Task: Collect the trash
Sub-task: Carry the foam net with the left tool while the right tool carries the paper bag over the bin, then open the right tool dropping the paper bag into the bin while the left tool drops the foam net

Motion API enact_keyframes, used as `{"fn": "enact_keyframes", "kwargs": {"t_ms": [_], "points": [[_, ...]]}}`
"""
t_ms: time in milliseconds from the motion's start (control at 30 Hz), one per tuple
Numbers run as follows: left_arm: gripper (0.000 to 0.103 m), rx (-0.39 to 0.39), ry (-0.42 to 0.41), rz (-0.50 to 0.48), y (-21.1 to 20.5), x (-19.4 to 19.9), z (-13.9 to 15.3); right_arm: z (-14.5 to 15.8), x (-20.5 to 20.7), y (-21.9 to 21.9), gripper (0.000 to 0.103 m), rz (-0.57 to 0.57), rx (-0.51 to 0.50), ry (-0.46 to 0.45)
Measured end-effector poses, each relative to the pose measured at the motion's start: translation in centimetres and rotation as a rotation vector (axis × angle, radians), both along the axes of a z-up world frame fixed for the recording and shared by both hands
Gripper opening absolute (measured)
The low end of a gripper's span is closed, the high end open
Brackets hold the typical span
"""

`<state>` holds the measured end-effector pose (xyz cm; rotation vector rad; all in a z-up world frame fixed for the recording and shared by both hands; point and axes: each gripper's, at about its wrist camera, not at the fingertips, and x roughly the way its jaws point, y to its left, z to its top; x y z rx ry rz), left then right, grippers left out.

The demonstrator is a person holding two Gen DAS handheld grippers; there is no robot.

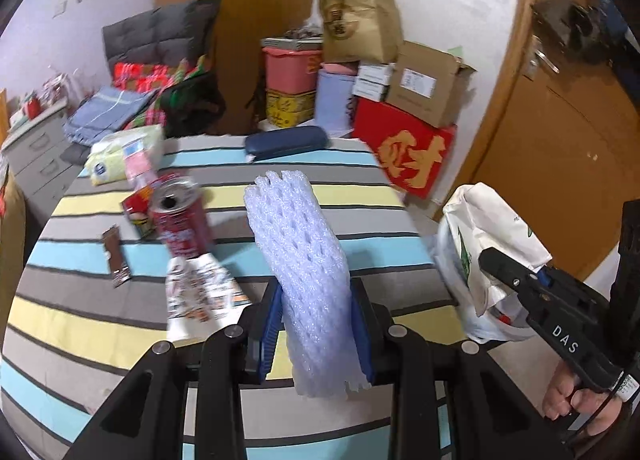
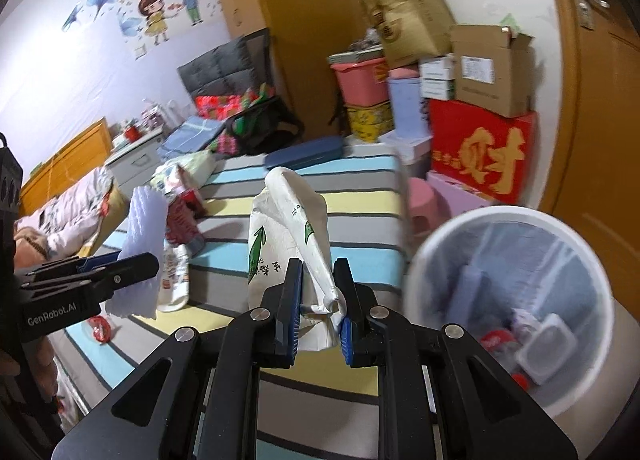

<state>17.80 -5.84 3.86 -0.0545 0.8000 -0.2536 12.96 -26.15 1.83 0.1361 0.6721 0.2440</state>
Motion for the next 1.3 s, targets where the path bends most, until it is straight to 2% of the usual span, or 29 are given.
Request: {"fn": "enact_keyframes", "kwargs": {"t_ms": [467,833,1300], "points": [[0.033,0.023,-0.010,-0.196,-10.9,-0.7,0.2,0.3,-2.1,-7.1,0.017,-0.190,-0.020,-0.016],[0.033,0.043,-0.002,-0.284,-16.1,-0.7,-0.6,-0.7,-3.1,-9.9,0.017,-0.273,-0.027,0.012],[0.034,0.064,0.080,-0.371,-21.4,1.1,-4.1,-3.3,-1.6,-12.3,0.017,-0.332,-0.096,0.124]]}}
